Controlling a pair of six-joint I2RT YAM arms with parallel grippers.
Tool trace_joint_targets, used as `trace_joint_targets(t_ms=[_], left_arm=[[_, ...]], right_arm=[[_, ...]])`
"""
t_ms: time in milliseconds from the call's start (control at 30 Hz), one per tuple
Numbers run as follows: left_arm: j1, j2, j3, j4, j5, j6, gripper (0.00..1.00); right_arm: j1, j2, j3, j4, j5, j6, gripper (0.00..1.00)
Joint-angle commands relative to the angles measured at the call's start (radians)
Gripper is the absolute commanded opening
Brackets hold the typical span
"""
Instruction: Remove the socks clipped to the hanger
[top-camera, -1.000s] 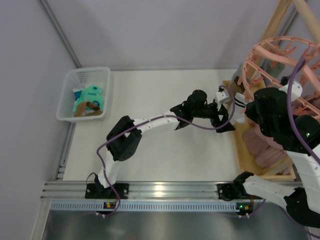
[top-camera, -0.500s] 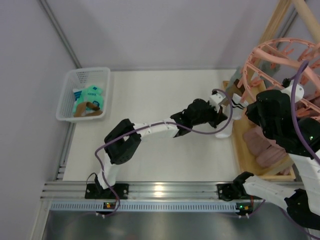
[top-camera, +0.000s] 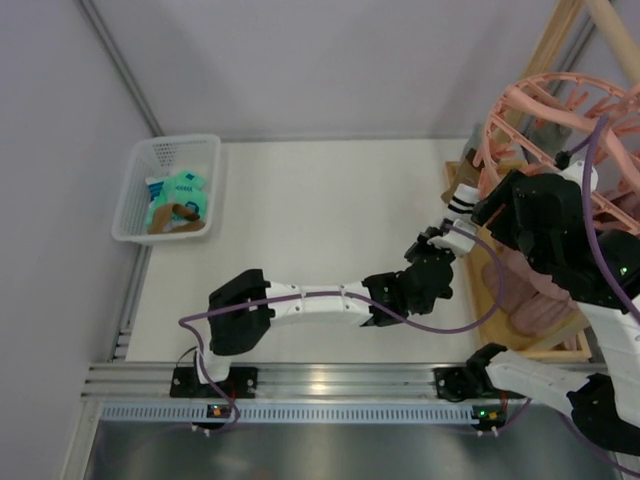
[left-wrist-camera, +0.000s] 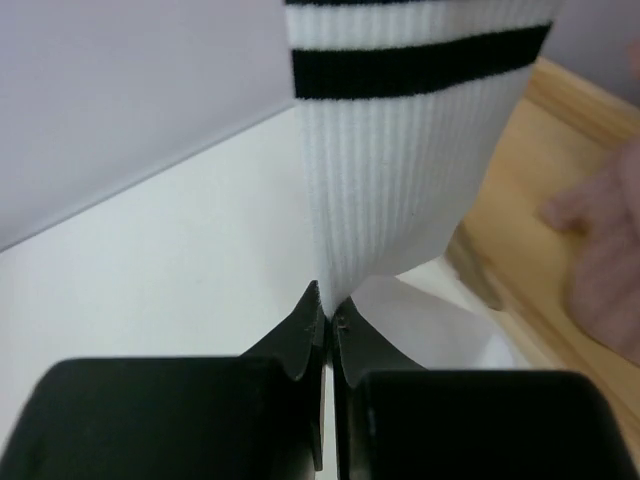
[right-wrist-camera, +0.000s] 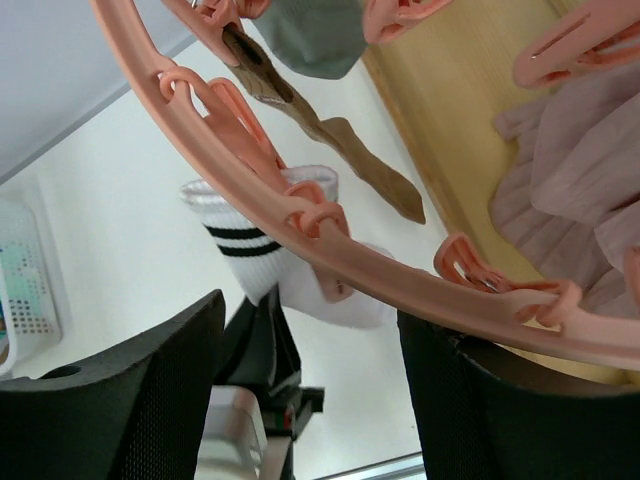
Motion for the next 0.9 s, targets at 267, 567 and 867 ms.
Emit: trace_joint_targets(t_ms=[267, 567, 867], left_arm=[[0.006, 0.120, 0.132, 0.042, -0.521, 0.177, 0.00], [0.040, 0.173, 0.160, 0.044, -0.626, 0.194, 0.00], [0.087, 0.220, 0.234, 0.042, -0.664, 0.202, 0.00]], right_arm=[[-0.007, 0.021, 0.167, -0.035, -0.134, -0.061, 0.63], [-0.005, 0.134, 0.264, -0.034, -0.108, -0.016, 0.56], [-0.005, 0.252, 0.276, -0.055, -0.036, 0.123, 0.52]])
